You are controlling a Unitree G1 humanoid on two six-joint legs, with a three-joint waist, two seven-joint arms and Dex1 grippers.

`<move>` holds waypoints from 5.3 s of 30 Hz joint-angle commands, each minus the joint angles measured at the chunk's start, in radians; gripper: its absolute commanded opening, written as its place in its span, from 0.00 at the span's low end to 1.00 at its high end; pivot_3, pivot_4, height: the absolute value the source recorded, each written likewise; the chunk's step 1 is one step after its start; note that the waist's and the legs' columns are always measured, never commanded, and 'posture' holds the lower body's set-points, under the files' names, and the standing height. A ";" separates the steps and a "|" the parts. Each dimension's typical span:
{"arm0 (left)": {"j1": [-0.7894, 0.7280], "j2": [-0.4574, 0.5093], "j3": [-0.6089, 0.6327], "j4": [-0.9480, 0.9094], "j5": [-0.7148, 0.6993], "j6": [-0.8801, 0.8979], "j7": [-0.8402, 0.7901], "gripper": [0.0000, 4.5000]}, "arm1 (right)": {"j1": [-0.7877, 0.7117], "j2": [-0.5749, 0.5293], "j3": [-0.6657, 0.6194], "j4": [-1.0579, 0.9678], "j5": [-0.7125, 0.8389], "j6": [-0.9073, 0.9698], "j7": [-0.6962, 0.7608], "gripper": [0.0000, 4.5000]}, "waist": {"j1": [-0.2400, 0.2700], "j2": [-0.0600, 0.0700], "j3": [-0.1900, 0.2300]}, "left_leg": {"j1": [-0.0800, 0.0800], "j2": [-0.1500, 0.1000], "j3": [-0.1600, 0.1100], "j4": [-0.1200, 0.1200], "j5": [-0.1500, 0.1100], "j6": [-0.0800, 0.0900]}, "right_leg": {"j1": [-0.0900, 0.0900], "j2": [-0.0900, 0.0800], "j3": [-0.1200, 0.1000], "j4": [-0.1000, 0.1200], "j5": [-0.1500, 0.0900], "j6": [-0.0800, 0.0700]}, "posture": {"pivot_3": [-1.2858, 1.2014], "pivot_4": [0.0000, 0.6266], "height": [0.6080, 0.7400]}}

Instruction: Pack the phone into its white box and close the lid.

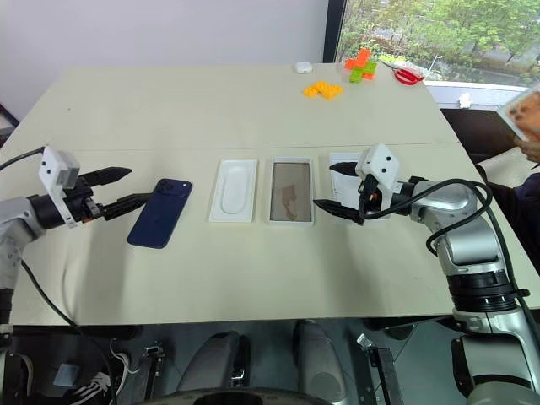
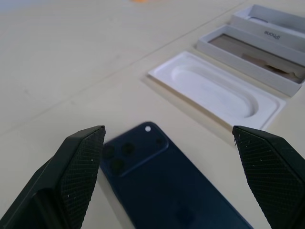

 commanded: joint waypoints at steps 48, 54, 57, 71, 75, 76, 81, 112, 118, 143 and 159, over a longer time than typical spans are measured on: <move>0.201 0.121 0.154 0.194 0.038 -0.128 -0.064 1.00 | 0.103 -0.223 -0.185 0.335 -0.030 -0.293 0.177 0.99 | -0.001 0.000 0.000 | 0.003 0.001 0.003 0.000 0.000 0.001 | 0.001 0.001 0.002 0.000 -0.002 -0.003 | 0.52 0.24 1.00; 0.125 0.087 0.163 0.118 -0.057 0.148 0.053 1.00 | 0.029 -0.126 -0.086 0.078 -0.085 -0.231 0.033 0.99 | -0.007 0.000 0.000 | 0.005 0.002 0.003 0.000 0.000 0.001 | 0.001 0.002 0.002 0.003 0.000 0.001 | 0.52 0.24 1.00; 0.069 0.097 0.119 0.071 -0.122 0.380 0.079 1.00 | -0.042 -0.049 0.007 0.000 -0.169 -0.263 -0.041 0.99 | -0.005 0.000 0.000 | 0.004 0.002 0.002 0.000 0.000 0.001 | 0.001 0.002 0.002 0.003 0.000 0.001 | 0.52 0.24 1.00; -0.063 0.044 0.089 0.045 -0.161 0.496 0.107 1.00 | -0.135 0.206 0.223 -0.065 -0.330 -0.274 -0.171 0.99 | 0.005 -0.001 0.000 | -0.004 -0.003 0.000 0.000 0.000 -0.001 | -0.005 -0.003 0.001 0.002 0.001 -0.001 | 0.52 0.24 1.00; -0.081 0.012 0.102 -0.038 -0.217 0.566 0.150 1.00 | -0.136 0.232 0.208 -0.087 -0.280 -0.191 -0.177 0.99 | 0.001 -0.001 0.000 | -0.004 -0.004 0.000 0.000 0.000 -0.001 | -0.005 -0.004 0.001 0.002 0.001 -0.001 | 0.52 0.24 1.00; -0.098 0.002 0.102 -0.040 -0.230 0.595 0.170 1.00 | -0.138 0.231 0.207 -0.085 -0.281 -0.189 -0.179 0.99 | 0.000 -0.001 0.000 | -0.004 -0.004 0.000 0.000 0.000 -0.001 | -0.005 -0.004 0.001 0.002 0.001 -0.001 | 0.52 0.24 1.00; -0.158 -0.079 0.066 -0.114 -0.275 0.711 0.280 1.00 | -0.138 0.190 0.215 -0.054 -0.308 -0.244 -0.161 0.99 | 0.000 -0.001 0.000 | -0.002 -0.002 -0.001 0.000 0.000 -0.001 | -0.005 -0.002 0.000 0.004 0.001 -0.001 | 0.52 0.24 1.00; -0.302 -0.525 -0.025 0.049 -0.163 0.729 0.654 0.72 | -0.126 0.157 0.205 -0.071 -0.318 -0.248 -0.173 1.00 | 0.003 -0.002 -0.001 | -0.001 -0.002 -0.002 0.000 0.003 -0.005 | -0.002 -0.001 0.001 0.005 0.002 -0.001 | 0.52 0.24 1.00; -0.312 -0.526 0.012 0.086 -0.158 0.720 0.667 0.03 | -0.130 0.151 0.200 -0.085 -0.318 -0.239 -0.173 1.00 | 0.000 -0.002 -0.001 | -0.001 -0.002 -0.002 0.000 0.003 -0.005 | -0.002 0.000 0.001 0.004 0.002 -0.001 | 0.52 0.24 1.00; -0.460 -0.794 0.156 -0.198 -0.303 0.986 1.112 0.01 | 0.039 -0.107 -0.070 -0.023 0.001 -0.118 0.105 1.00 | 0.000 -0.003 0.000 | 0.001 -0.003 -0.005 0.000 0.003 -0.005 | 0.003 0.000 -0.001 -0.001 0.004 0.002 | 0.52 0.24 1.00; -0.458 -0.957 0.020 -0.089 -0.176 0.912 1.193 0.01 | 0.056 -0.097 -0.052 -0.034 -0.025 -0.142 0.069 1.00 | 0.004 -0.003 0.000 | 0.000 -0.004 -0.005 0.000 0.004 -0.007 | 0.003 0.002 0.000 -0.002 0.004 0.002 | 0.52 0.24 1.00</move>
